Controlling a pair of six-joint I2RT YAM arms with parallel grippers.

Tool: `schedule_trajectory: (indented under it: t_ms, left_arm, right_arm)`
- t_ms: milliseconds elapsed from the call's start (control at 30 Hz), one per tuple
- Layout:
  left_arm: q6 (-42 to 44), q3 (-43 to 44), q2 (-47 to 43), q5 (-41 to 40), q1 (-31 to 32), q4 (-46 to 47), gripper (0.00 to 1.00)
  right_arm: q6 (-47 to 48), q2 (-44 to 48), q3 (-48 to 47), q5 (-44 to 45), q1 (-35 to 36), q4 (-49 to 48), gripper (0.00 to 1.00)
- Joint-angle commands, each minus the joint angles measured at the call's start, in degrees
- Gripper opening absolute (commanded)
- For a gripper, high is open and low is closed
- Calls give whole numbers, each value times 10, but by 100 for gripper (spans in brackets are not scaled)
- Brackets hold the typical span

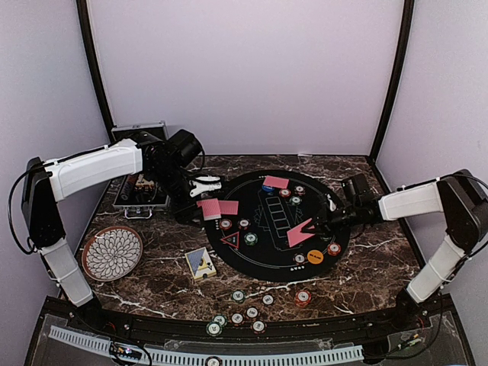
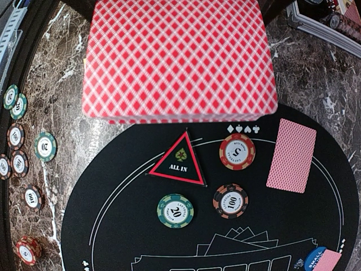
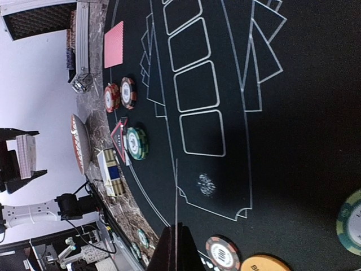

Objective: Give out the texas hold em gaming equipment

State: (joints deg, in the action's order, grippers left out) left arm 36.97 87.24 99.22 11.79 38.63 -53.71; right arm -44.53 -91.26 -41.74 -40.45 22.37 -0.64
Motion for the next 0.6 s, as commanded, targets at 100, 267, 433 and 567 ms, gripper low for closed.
schedule_trajectory:
  t_ms: [100,267,433,567]
  left_arm:
    - [1,20,-14,15,-2,-16,0]
    - [1,19,-14,16,-2,-17,0]
    - [2,20,-14,17,-2,-19,0]
    - [3,20,-15,17,-3,-21,0]
  right_arm:
    - [77,13,-7,50,-10,89,0]
    - [96,5,-18,78,-10,111,2]
    - [116,-6,-42,110,-10,139,19]
    - [133,-4,-62,133,-10,166,32]
